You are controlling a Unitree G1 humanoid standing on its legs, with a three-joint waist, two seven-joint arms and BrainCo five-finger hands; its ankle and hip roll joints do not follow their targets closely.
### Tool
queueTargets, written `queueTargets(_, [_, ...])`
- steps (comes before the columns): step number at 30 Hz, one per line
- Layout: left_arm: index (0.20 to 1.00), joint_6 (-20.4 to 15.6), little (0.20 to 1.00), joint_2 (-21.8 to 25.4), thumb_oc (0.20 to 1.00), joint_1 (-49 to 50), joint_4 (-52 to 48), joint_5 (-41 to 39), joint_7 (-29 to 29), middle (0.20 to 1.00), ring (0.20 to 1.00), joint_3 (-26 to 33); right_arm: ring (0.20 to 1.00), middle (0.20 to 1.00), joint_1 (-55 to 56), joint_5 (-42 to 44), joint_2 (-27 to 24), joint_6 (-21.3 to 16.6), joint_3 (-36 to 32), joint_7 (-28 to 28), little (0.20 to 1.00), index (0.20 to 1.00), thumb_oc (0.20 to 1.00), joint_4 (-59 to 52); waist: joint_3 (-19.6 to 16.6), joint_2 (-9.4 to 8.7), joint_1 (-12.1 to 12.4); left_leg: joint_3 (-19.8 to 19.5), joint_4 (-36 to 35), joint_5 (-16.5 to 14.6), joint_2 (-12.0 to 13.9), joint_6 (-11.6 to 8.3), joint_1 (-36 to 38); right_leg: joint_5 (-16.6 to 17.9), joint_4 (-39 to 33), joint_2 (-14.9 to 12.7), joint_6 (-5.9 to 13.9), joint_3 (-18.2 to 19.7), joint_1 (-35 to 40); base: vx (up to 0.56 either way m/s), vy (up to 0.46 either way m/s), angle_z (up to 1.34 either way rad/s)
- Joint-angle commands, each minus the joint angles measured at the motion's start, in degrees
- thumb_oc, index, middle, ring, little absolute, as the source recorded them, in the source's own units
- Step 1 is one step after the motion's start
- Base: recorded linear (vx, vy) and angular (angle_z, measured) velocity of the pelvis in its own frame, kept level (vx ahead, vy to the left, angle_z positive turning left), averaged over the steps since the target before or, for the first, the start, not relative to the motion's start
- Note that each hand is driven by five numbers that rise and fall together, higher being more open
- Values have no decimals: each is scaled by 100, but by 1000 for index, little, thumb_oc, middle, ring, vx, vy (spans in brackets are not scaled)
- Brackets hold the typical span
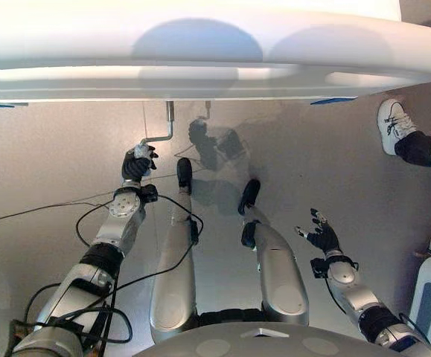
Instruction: Raise the hospital bed
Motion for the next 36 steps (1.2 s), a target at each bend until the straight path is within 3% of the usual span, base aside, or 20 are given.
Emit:
queueTargets(1, [200,-77,200,579,200,-468,720,43,285,200,200,489,1000,1000,201,199,-37,-190,195,-62,1000,1000,1000,-342,-39,-705,113,468,-42,-562,-476,-65,242,1437,-907,-173,473,188,-436,0,0,0])
queueTargets(9, [200,181,200,743,200,-1707,2323,105,293,200,200,316,1000,1000,58,355,-75,-368,470,-158,1000,1000,1000,-644,-39,-820,-183,605,-42,-539,-384,-89,-91,1452,-872,-126,467,316,-877,6,-14,-4])
queueTargets(15, [200,284,200,850,200,-2265,2840,367,355,200,200,205,1000,1000,-29,396,-126,-504,645,-175,1000,1000,1000,-820,-39,-834,-356,692,-42,-529,-319,-104,-334,1473,-835,-88,451,448,-1229,7,-32,-11])
queueTargets(26, [200,270,200,680,200,-2909,2935,585,568,200,200,-22,1000,1000,1,326,-285,-654,806,-249,1000,1000,1000,-1279,-39,-801,-627,853,-42,-486,-220,-131,-729,1451,-651,-23,413,669,-1880,3,-50,-11])
queueTargets(36, [200,229,200,459,200,-3385,2766,850,684,200,200,-399,1000,1000,-91,192,-434,-691,969,-272,1000,1000,1000,-1520,-39,-776,-907,1226,-25,-402,-18,-153,-762,1236,-2,180,300,1075,-2535,-7,-70,-19])
